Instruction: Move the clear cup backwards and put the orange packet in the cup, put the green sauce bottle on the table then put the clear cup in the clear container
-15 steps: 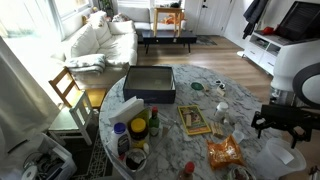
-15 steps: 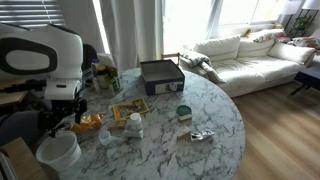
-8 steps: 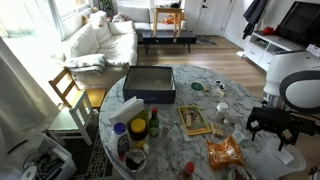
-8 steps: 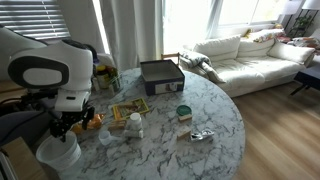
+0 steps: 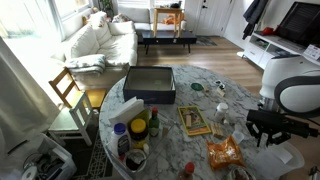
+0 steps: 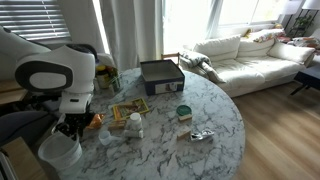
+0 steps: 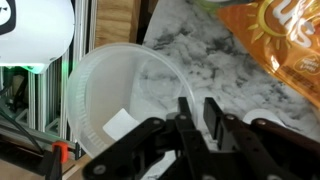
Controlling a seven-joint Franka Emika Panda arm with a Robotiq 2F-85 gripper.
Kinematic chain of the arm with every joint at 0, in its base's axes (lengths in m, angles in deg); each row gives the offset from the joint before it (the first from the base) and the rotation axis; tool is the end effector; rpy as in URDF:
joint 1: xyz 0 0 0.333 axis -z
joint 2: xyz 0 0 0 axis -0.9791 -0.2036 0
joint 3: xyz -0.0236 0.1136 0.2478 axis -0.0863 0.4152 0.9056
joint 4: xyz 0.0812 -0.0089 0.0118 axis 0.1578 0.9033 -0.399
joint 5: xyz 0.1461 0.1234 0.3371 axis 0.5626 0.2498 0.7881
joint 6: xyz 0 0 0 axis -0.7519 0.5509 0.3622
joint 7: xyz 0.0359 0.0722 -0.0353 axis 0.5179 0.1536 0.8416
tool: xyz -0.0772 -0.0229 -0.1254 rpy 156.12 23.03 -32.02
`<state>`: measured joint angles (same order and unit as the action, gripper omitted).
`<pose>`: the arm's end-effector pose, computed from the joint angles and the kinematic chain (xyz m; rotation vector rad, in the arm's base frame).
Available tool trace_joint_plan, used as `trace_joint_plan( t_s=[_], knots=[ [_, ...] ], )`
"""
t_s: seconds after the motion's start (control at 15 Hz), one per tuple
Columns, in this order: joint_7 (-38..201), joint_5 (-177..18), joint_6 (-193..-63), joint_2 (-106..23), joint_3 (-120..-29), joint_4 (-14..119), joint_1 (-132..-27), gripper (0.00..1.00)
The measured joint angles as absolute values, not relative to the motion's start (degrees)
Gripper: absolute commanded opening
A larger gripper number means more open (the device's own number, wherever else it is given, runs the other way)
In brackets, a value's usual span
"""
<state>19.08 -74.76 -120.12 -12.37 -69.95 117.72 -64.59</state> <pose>0.3355 -0.0779 0.1876 2.2686 -1.9464 -0.4320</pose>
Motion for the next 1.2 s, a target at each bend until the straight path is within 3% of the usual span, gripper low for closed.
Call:
trace_joint_plan(
  t_s=[0.33,0.8,1.2],
  knots=[
    [19.62,-76.93,-117.87,-9.70,-70.31,117.07,-64.96,0.01],
    [26.67,-76.60,-104.64,-2.53,-68.64,110.45,-70.07,0.01],
    [34.31,-67.86,-107.40,-2.00,-63.67,104.29,-79.17,0.01]
  ],
)
